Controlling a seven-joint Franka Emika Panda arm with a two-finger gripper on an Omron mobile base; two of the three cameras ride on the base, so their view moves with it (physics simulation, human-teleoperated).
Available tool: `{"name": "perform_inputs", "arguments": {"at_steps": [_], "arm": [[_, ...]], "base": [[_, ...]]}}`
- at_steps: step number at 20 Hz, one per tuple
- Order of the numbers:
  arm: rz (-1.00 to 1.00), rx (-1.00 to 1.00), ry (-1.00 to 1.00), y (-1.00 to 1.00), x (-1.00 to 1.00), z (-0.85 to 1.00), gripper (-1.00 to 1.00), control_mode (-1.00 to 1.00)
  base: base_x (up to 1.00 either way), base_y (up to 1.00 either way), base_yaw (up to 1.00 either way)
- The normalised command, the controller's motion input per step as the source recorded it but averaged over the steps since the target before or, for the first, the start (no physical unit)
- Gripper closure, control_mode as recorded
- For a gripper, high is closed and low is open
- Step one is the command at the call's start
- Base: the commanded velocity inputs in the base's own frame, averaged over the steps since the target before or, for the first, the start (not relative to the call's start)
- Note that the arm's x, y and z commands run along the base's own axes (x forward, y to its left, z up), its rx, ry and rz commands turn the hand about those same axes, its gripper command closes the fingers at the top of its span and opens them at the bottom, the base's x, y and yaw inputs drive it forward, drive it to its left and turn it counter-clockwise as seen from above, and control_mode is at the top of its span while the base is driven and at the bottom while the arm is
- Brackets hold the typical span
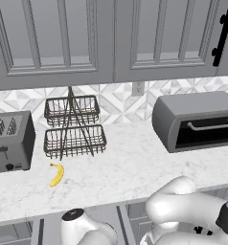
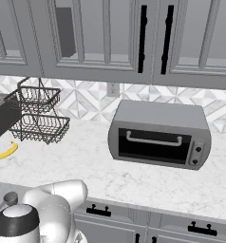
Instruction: Pick the measuring cup from the drawer and place it on the counter.
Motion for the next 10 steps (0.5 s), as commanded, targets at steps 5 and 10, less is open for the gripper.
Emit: {"name": "perform_inputs", "arguments": {"at_steps": [5,10], "arm": [[0.00,0.00,0.03,0.19,-0.58,-0.49,-1.00,-1.00],[0.00,0.00,0.01,0.17,-0.26,-0.23,-1.00,-1.00]], "base": [[0.00,0.00,0.00],[0.00,0.00,0.00]]}}
